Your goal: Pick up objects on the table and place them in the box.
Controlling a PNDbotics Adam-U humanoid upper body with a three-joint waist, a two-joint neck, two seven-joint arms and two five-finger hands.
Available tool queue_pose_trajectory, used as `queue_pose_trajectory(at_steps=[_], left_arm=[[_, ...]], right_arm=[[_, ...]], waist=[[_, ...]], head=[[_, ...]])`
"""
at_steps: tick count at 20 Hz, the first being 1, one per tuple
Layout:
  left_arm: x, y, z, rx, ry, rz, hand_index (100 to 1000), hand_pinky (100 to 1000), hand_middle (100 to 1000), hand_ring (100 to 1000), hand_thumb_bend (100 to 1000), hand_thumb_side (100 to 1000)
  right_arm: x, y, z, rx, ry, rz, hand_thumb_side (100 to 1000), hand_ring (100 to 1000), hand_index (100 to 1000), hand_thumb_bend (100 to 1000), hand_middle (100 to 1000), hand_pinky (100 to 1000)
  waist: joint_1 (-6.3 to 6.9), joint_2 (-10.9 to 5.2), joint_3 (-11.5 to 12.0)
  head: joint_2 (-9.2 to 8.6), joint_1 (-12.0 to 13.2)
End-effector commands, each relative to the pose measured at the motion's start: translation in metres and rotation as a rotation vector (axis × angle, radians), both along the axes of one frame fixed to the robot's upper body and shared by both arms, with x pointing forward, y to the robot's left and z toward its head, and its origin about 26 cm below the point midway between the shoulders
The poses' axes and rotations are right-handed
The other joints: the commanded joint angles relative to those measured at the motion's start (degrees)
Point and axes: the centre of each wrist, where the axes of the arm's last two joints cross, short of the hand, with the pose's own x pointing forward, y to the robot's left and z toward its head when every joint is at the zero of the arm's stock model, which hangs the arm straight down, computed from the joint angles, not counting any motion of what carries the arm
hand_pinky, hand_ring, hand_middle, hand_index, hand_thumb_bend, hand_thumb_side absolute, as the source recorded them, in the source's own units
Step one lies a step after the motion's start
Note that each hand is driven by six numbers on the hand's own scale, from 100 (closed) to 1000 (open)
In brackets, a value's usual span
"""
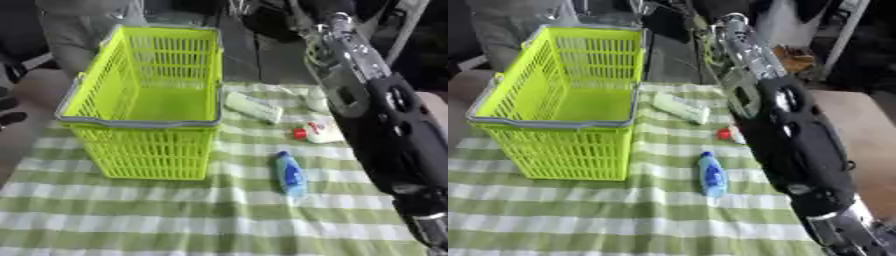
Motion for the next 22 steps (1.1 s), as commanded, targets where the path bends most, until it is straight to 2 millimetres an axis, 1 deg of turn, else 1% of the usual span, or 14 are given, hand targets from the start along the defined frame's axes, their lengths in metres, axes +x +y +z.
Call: queue_pose_trajectory(at_steps=[1, 2, 3, 4, 5, 7, 8, 9, 10, 11, 13, 17, 22], left_arm=[[-0.002, 0.003, 0.009, 0.022, -0.031, 0.012, 746, 699, 689, 723, 313, 952], [-0.002, 0.003, 0.009, 0.021, -0.032, 0.014, 745, 699, 689, 723, 313, 952], [-0.002, 0.003, 0.010, 0.020, -0.033, 0.016, 745, 699, 689, 723, 313, 952], [-0.002, 0.003, 0.010, 0.019, -0.035, 0.016, 745, 699, 689, 723, 312, 952], [-0.001, 0.003, 0.010, 0.019, -0.036, 0.016, 745, 699, 689, 723, 312, 952], [-0.001, 0.003, 0.010, 0.019, -0.037, 0.015, 745, 699, 689, 724, 310, 952], [-0.001, 0.003, 0.010, 0.019, -0.038, 0.015, 745, 699, 689, 724, 310, 952], [-0.001, 0.003, 0.010, 0.019, -0.038, 0.014, 745, 699, 690, 724, 309, 953], [-0.001, 0.002, 0.010, 0.019, -0.038, 0.013, 745, 699, 690, 724, 309, 953], [-0.001, 0.002, 0.010, 0.020, -0.037, 0.013, 745, 699, 690, 724, 307, 954], [-0.001, 0.002, 0.010, 0.021, -0.035, 0.012, 745, 699, 690, 725, 306, 955], [-0.001, 0.001, 0.010, 0.022, -0.035, 0.006, 744, 700, 692, 726, 306, 955], [-0.001, 0.000, 0.010, 0.024, -0.038, -0.001, 744, 700, 691, 726, 304, 953]], right_arm=[[-0.010, -0.037, 0.014, -0.012, -0.019, -0.041, 712, 778, 958, 330, 898, 769], [-0.013, -0.045, 0.014, -0.015, -0.006, -0.045, 711, 778, 957, 332, 897, 768], [-0.016, -0.054, 0.012, -0.017, 0.012, -0.053, 696, 746, 946, 350, 878, 736], [-0.020, -0.061, 0.011, -0.016, 0.026, -0.051, 671, 726, 939, 335, 865, 716], [-0.024, -0.067, 0.010, -0.014, 0.041, -0.030, 671, 726, 939, 335, 865, 716], [-0.031, -0.077, 0.008, -0.010, 0.071, 0.014, 644, 687, 914, 353, 816, 681], [-0.033, -0.082, 0.007, -0.005, 0.087, 0.036, 641, 681, 906, 362, 809, 675], [-0.036, -0.089, 0.005, 0.006, 0.104, 0.055, 633, 655, 879, 378, 783, 651], [-0.038, -0.093, 0.005, 0.017, 0.116, 0.071, 632, 651, 877, 379, 779, 647], [-0.040, -0.098, 0.002, 0.026, 0.131, 0.089, 614, 623, 860, 388, 760, 622], [-0.044, -0.107, -0.002, 0.046, 0.155, 0.127, 591, 598, 850, 388, 741, 600], [-0.047, -0.121, -0.010, 0.089, 0.185, 0.160, 583, 582, 848, 402, 729, 583], [-0.049, -0.127, -0.017, 0.105, 0.213, 0.159, 579, 572, 853, 407, 725, 577]], waist=[[0.52, -0.36, -0.59], [0.55, -0.30, -0.74], [0.66, -0.15, -1.07], [0.74, -0.05, -1.24], [0.87, 0.10, -1.44], [1.12, 0.33, -1.76], [1.23, 0.43, -1.88], [1.39, 0.59, -2.08], [1.47, 0.67, -2.17], [1.61, 0.77, -2.27], [1.82, 0.92, -2.47], [2.12, 1.22, -2.90], [2.51, 1.44, -3.46]], head=[[-0.63, 1.01], [-0.63, 1.14], [-0.67, 1.42], [-0.68, 1.56], [-0.70, 1.69], [-0.72, 1.80], [-0.71, 1.83], [-0.67, 1.96], [-0.64, 2.02], [-0.62, 2.12], [-0.53, 2.11], [-0.35, 2.32], [-0.17, 2.37]])
